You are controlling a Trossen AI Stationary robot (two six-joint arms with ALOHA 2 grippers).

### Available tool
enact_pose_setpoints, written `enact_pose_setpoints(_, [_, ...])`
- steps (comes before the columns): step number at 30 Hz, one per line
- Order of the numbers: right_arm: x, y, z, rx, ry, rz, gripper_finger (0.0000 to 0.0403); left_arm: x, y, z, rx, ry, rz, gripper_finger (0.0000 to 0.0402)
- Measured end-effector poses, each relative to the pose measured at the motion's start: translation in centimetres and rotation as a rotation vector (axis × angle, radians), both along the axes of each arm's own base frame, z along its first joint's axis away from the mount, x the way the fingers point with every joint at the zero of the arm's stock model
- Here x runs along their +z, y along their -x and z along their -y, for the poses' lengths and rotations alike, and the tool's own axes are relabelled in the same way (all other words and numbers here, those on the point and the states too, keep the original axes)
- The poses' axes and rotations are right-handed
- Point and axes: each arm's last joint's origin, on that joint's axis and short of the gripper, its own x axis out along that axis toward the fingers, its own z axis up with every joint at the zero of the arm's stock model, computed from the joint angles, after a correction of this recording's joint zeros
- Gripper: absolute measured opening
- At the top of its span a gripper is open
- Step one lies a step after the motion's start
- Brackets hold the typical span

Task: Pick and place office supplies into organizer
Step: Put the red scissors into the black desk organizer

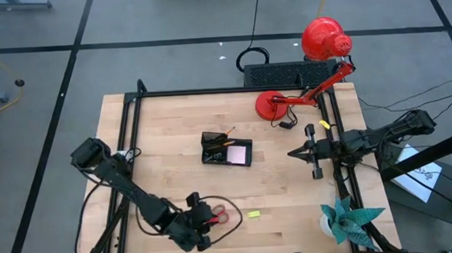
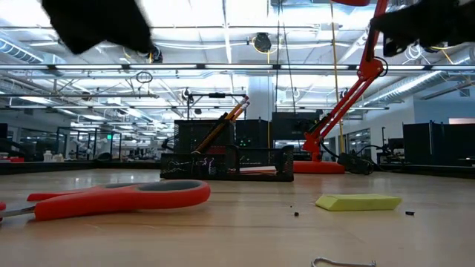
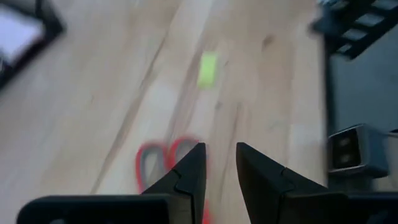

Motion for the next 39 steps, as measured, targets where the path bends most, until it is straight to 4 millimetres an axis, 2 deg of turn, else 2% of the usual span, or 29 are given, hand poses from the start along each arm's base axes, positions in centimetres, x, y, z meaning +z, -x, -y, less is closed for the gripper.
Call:
enact_pose_setpoints(3, [0.4, 0.4, 0.1, 0.004, -0.003, 0.036, 0.0000, -0.8, -0.6, -0.3, 0.042, 0.035, -0.110, 0.0093])
enact_pose_setpoints(10, [0.4, 0.4, 0.1, 0.000, -0.001, 0.036, 0.0000, -3.3, -2.2, -1.4, 0.075, 0.115, -0.241, 0.0093])
enact_pose_setpoints(18, [0.2, 0.0, 0.0, -0.001, -0.022, 0.019, 0.0000, -4.0, -3.5, -3.0, 0.034, 0.143, -0.296, 0.0093])
enact_pose_setpoints(30, [0.0, -0.2, -0.1, -0.003, -0.019, -0.001, 0.0000, -3.4, -5.4, -4.5, -0.314, -0.103, -0.207, 0.0093])
enact_pose_setpoints(36, [0.0, -0.3, -0.1, -0.004, -0.036, -0.003, 0.0000, -3.4, -6.7, -5.7, -0.465, -0.082, -0.287, 0.0093])
enact_pose_setpoints(39, [0.0, -0.3, -0.1, -0.004, -0.036, -0.003, 0.0000, -3.3, -7.2, -5.3, -0.533, -0.120, -0.277, 0.0093])
